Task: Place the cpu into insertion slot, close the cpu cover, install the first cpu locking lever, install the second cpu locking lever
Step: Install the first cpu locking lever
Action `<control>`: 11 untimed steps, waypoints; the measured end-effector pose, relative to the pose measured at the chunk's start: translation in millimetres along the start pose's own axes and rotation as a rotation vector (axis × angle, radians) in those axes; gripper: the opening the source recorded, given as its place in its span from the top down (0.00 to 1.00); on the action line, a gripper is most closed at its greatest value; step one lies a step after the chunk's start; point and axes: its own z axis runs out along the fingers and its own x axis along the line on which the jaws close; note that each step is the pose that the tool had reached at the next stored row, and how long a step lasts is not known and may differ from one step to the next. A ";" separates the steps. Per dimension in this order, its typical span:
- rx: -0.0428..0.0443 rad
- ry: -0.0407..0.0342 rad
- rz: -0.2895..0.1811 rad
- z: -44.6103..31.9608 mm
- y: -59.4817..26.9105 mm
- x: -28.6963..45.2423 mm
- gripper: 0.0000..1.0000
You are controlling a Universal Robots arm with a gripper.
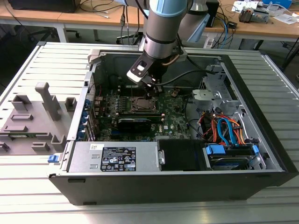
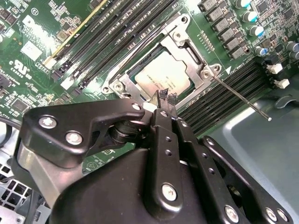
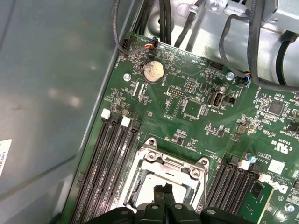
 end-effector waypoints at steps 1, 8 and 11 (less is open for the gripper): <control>0.0001 -0.0002 -0.003 0.0 0.0 0.0 0.89; 0.0020 -0.0024 -0.034 0.0 0.0 0.0 0.89; 0.0027 -0.0033 -0.048 0.0 0.0 0.0 0.89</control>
